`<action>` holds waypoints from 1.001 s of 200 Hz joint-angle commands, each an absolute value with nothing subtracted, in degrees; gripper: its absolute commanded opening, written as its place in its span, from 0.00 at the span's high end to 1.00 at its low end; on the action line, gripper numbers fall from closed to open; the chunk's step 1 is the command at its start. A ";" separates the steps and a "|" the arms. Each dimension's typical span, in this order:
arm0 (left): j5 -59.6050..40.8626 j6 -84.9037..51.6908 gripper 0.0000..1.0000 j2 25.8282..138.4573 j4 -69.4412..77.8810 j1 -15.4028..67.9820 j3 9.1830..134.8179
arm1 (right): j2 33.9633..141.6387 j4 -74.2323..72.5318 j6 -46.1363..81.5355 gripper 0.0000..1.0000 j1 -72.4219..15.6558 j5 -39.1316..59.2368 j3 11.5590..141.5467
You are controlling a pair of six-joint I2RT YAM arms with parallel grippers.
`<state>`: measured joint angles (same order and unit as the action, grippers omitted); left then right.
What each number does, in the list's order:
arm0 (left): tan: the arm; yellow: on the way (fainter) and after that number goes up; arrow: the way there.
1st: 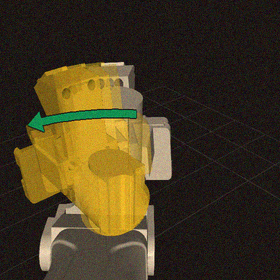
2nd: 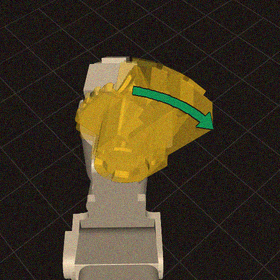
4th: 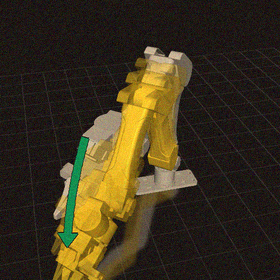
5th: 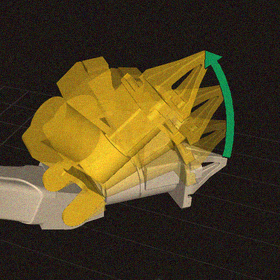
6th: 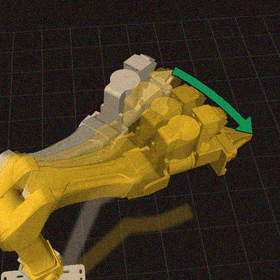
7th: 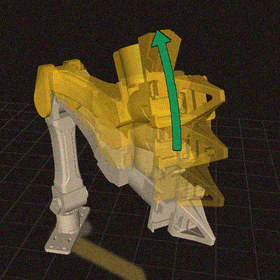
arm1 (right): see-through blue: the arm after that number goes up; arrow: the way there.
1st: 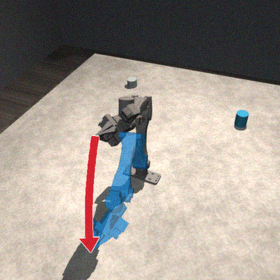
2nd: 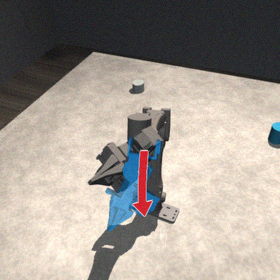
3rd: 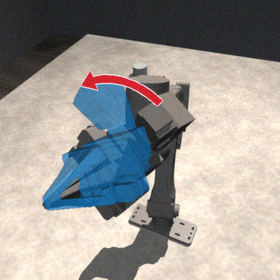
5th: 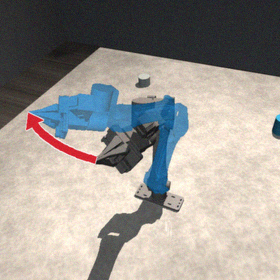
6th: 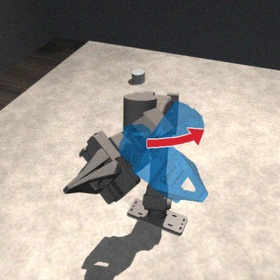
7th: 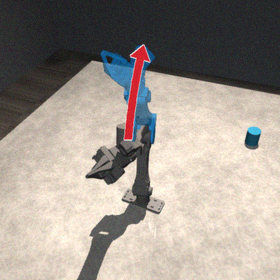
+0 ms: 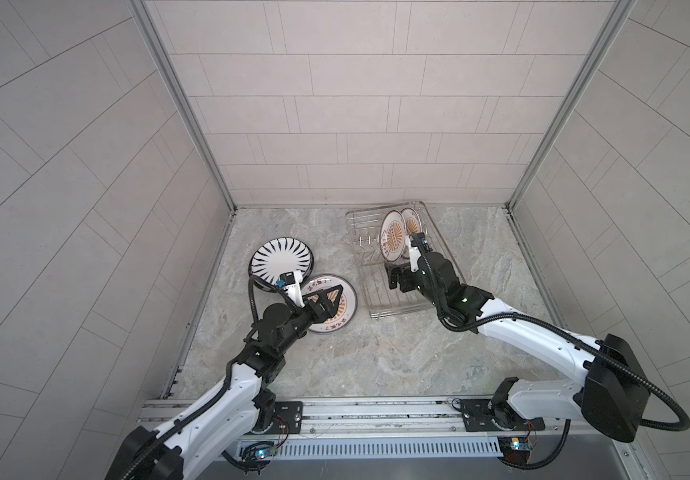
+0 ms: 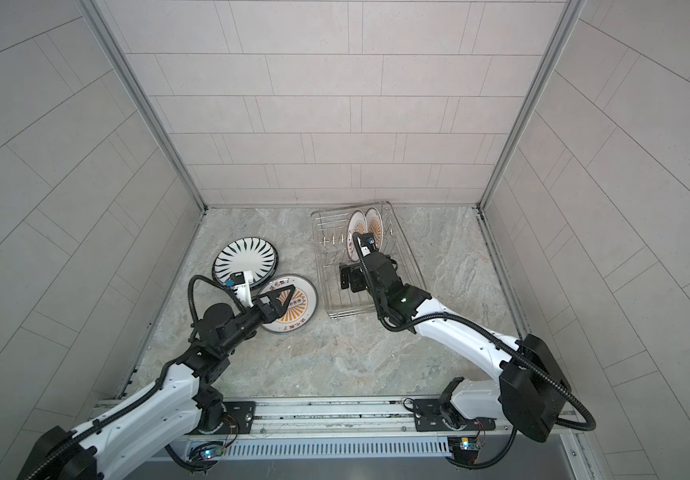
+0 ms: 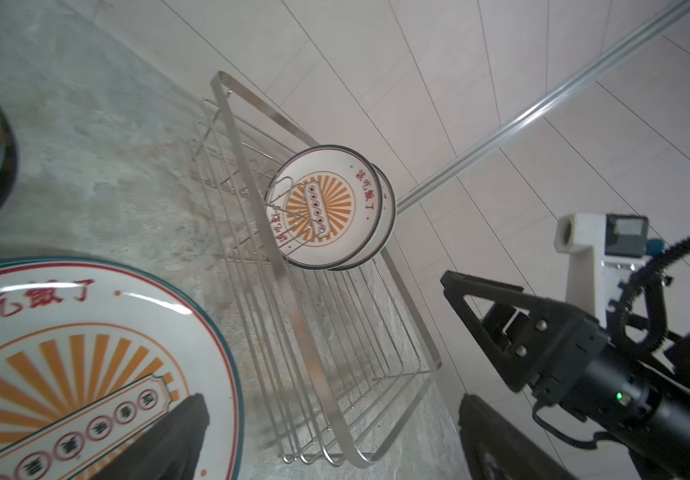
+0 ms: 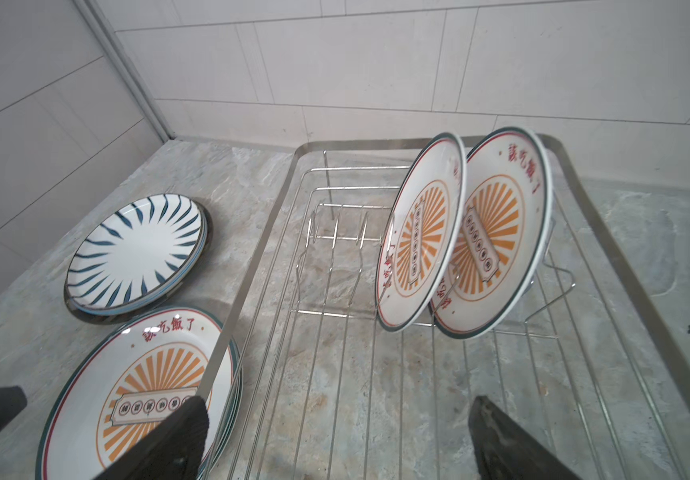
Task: Unload the plates from the dish rack
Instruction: 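Reach the right gripper to the nearer sunburst plate in the rack while the left rises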
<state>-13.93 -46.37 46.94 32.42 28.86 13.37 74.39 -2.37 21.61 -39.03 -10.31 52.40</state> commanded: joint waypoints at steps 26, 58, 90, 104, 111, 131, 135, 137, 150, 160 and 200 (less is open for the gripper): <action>-14.76 -39.77 0.00 51.43 40.32 31.15 16.52 | 81.23 1.16 20.40 0.04 -32.83 -9.17 60.82; -16.63 -38.08 0.00 55.01 40.37 31.72 19.75 | 87.93 4.98 19.81 0.16 -30.34 -10.32 68.32; -18.28 -38.40 0.00 57.54 42.83 31.87 20.04 | 95.07 9.23 19.22 0.33 -29.47 -15.72 75.52; -18.06 -38.83 0.00 58.32 43.77 32.05 19.71 | 97.88 10.02 18.75 0.43 -29.14 -16.32 77.96; -17.89 -38.93 0.00 58.83 44.62 32.35 19.45 | 99.36 10.84 18.55 0.45 -29.18 -17.20 79.34; -18.37 -38.97 0.00 60.94 46.54 32.99 19.25 | 102.62 12.46 18.15 0.52 -29.10 -18.30 82.31; -18.37 -39.09 0.00 61.39 46.85 32.97 19.30 | 103.06 12.63 18.19 0.53 -29.09 -18.51 82.70; -18.37 -39.10 0.00 61.53 46.96 32.96 19.33 | 103.37 12.71 18.13 0.54 -29.14 -18.65 82.88; -18.38 -39.37 0.00 62.92 47.91 33.12 19.50 | 104.84 13.33 18.18 0.60 -29.16 -20.31 84.23; -18.65 -39.61 0.00 63.81 48.47 33.12 19.64 | 105.67 13.62 18.45 0.62 -29.09 -21.50 84.81; -18.25 -40.23 0.00 65.50 50.10 33.18 19.51 | 108.20 13.51 19.35 0.74 -29.14 -23.26 86.42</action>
